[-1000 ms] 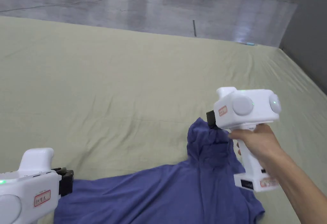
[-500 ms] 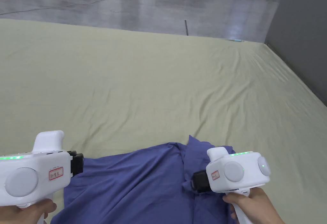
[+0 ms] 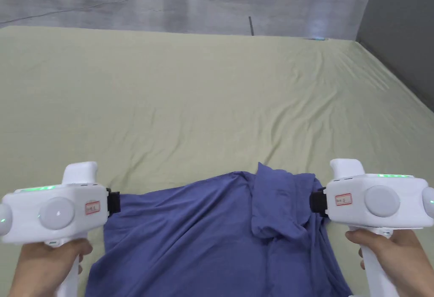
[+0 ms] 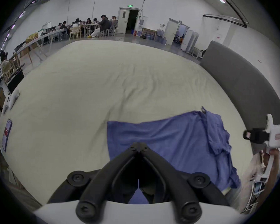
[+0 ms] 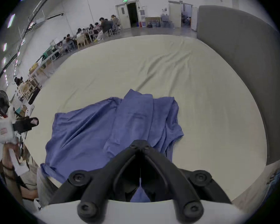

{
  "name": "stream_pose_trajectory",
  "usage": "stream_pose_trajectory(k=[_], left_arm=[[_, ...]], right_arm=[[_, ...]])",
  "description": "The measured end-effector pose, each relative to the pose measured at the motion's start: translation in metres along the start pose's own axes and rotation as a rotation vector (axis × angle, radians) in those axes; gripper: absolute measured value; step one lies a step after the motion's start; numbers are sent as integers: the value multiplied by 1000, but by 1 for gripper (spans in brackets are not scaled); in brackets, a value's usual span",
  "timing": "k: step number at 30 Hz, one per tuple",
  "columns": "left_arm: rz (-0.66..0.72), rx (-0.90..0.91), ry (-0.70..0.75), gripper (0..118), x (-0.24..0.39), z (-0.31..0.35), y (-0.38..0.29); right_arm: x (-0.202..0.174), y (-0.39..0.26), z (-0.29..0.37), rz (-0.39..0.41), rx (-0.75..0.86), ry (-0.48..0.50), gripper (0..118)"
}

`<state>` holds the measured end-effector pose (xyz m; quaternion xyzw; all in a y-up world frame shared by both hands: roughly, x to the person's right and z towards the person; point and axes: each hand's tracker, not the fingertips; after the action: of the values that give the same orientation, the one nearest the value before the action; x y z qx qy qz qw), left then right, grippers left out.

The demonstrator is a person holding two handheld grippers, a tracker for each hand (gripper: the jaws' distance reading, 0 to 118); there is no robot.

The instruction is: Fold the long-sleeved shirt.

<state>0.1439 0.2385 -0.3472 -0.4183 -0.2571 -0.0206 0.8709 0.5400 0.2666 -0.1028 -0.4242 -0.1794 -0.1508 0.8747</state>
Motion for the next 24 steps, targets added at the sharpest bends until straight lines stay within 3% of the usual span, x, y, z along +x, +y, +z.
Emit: stream_pose_trajectory(k=[2, 3, 4, 5, 10, 13, 14, 15, 18, 24], left_arm=[[17, -18, 50, 1, -7, -23, 13], [16, -46, 60, 29, -10, -35, 19], [17, -90, 74, 69, -13, -50, 25], [22, -168, 81, 96, -15, -69, 30], [-16, -287, 142, 92, -14, -127, 34], [-87, -338, 215, 55, -3, -141, 25], [-107, -296, 213, 22, 3, -134, 27], [-119, -280, 206, 0, 7, -127, 29], [-126, -259, 125, 0, 11, -122, 26], [-113, -181, 106, 0, 18, -82, 52]], right_arm=[[-1, -2, -3, 3, -7, -8, 2], [-3, -3, -4, 8, -13, -7, 2], [-3, -3, -6, 12, -21, -4, 2], [-4, -3, -9, 14, -28, -3, 2], [-9, -3, -20, 43, -61, -24, 2], [-8, 0, -25, 42, -78, -32, 2], [-7, 1, -27, 45, -87, -42, 2], [-5, 3, -30, 46, -91, -49, 2], [0, 15, -41, 50, -105, -56, 2], [21, 79, -71, 22, -105, -81, 3]])
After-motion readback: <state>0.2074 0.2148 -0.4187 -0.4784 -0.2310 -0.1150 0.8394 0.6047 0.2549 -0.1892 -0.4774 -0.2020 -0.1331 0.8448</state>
